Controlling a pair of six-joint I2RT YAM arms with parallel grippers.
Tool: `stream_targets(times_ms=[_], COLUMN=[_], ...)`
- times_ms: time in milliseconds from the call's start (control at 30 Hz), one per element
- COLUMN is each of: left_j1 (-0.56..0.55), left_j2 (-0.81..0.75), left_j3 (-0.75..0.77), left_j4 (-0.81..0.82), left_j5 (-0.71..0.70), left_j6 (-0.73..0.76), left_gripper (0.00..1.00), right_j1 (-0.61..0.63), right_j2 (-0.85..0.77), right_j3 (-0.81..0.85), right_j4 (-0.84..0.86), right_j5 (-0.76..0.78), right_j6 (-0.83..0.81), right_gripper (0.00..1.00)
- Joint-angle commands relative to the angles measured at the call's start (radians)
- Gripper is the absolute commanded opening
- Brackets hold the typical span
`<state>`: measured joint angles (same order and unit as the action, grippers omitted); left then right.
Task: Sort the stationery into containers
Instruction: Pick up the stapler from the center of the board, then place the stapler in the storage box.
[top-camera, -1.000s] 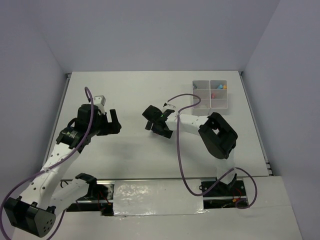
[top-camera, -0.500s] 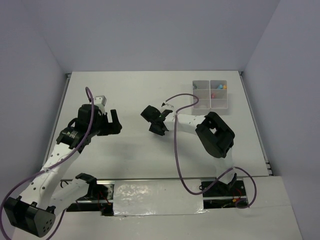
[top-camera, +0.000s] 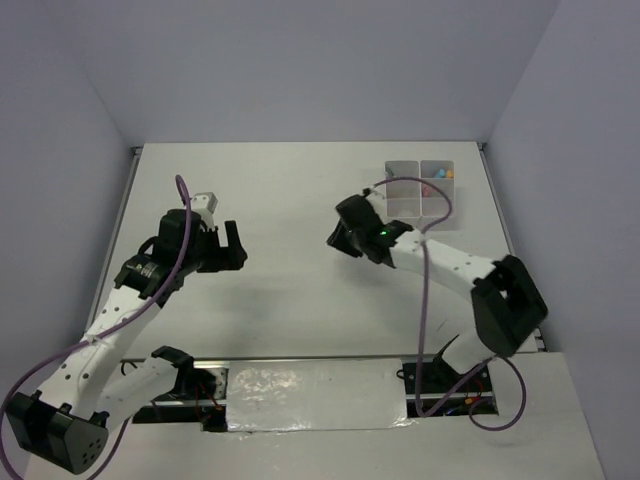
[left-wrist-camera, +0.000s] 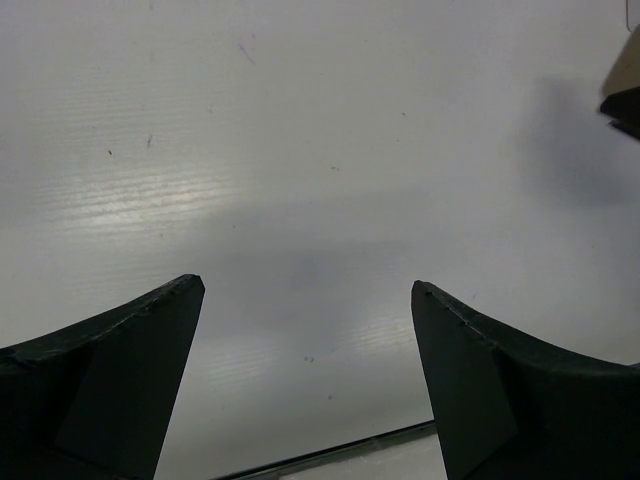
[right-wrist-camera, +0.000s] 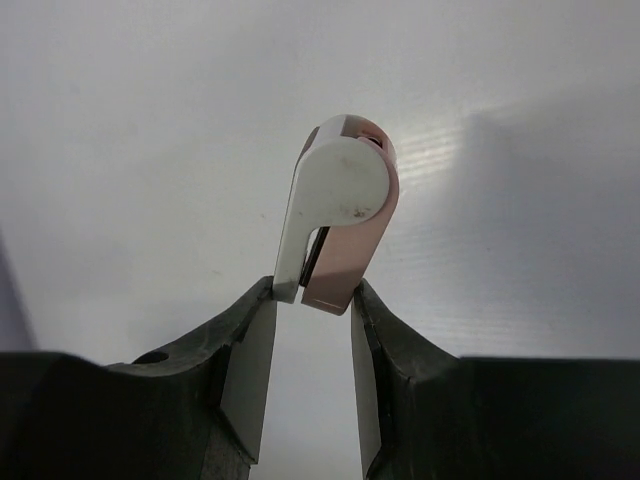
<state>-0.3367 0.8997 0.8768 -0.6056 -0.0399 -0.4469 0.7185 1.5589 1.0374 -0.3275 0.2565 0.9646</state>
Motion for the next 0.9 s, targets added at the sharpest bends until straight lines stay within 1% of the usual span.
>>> stream_targets(times_ms=[0, 67, 100, 167, 200, 233, 267, 300, 400, 433, 467, 500, 533, 567, 600, 633, 800, 867], left_j1=[-0.012, -0.013, -0.016, -0.018, -0.021, -0.024, -0.025, -0.03, -0.039, -0.042, -0.044, -0.048, -0.05, -0.054, -0.056, -0.058, -0.064, -0.064], left_j2=[-0.008, -0.007, -0.007, -0.008, -0.01, -0.012, -0.013, -0.016, -0.016, -0.016, -0.016, -0.015, -0.015, -0.015, -0.015, -0.015, -0.005, -0.004], left_j3=[0.002, 0.004, 0.004, 0.004, 0.004, 0.004, 0.004, 0.002, 0.002, 0.004, 0.002, 0.004, 0.004, 0.005, 0.002, 0.002, 0.005, 0.007], left_j4=[0.024, 0.023, 0.021, 0.021, 0.02, 0.02, 0.02, 0.018, 0.017, 0.017, 0.017, 0.017, 0.014, 0.013, 0.015, 0.017, 0.013, 0.013], left_j5=[-0.005, -0.006, -0.006, -0.012, -0.014, -0.018, -0.021, -0.023, -0.032, -0.035, -0.037, -0.04, -0.041, -0.043, -0.043, -0.041, -0.041, -0.041], left_j6=[0.008, 0.007, 0.008, 0.007, 0.005, 0.004, 0.004, 0.002, -0.001, -0.001, -0.003, -0.003, -0.003, -0.003, -0.001, -0.001, 0.001, -0.001], left_gripper=[0.99, 0.99, 0.99, 0.99, 0.99, 0.99, 0.99, 0.99, 0.99, 0.99, 0.99, 0.99, 0.99, 0.99, 0.99, 0.99, 0.99, 0.99], right_j1=[-0.144, -0.217, -0.3, -0.393, -0.436, -0.509, -0.539, -0.563, -0.672, -0.694, -0.711, -0.711, -0.767, -0.781, -0.792, -0.801, -0.824, -0.837], right_j2=[-0.193, -0.293, -0.322, -0.394, -0.413, -0.425, -0.444, -0.444, -0.421, -0.406, -0.395, -0.378, -0.334, -0.307, -0.281, -0.242, -0.177, -0.174], right_j3=[-0.13, -0.172, -0.215, -0.269, -0.33, -0.364, -0.39, -0.42, -0.418, -0.434, -0.488, -0.513, -0.526, -0.519, -0.511, -0.507, -0.553, -0.545], right_j4=[0.178, 0.215, 0.25, 0.313, 0.414, 0.479, 0.539, 0.639, 0.723, 0.758, 0.897, 0.976, 1.048, 1.13, 1.157, 1.22, 1.329, 1.334], right_j5=[-0.166, -0.245, -0.282, -0.354, -0.423, -0.451, -0.471, -0.499, -0.522, -0.523, -0.523, -0.52, -0.522, -0.528, -0.54, -0.543, -0.482, -0.48], right_j6=[0.025, 0.084, 0.112, 0.213, 0.248, 0.323, 0.36, 0.391, 0.511, 0.554, 0.607, 0.658, 0.737, 0.762, 0.781, 0.816, 0.94, 0.924], right_gripper=[0.05, 0.05, 0.05, 0.05, 0.05, 0.05, 0.06, 0.06, 0.04, 0.04, 0.04, 0.04, 0.04, 0.04, 0.04, 0.04, 0.05, 0.05])
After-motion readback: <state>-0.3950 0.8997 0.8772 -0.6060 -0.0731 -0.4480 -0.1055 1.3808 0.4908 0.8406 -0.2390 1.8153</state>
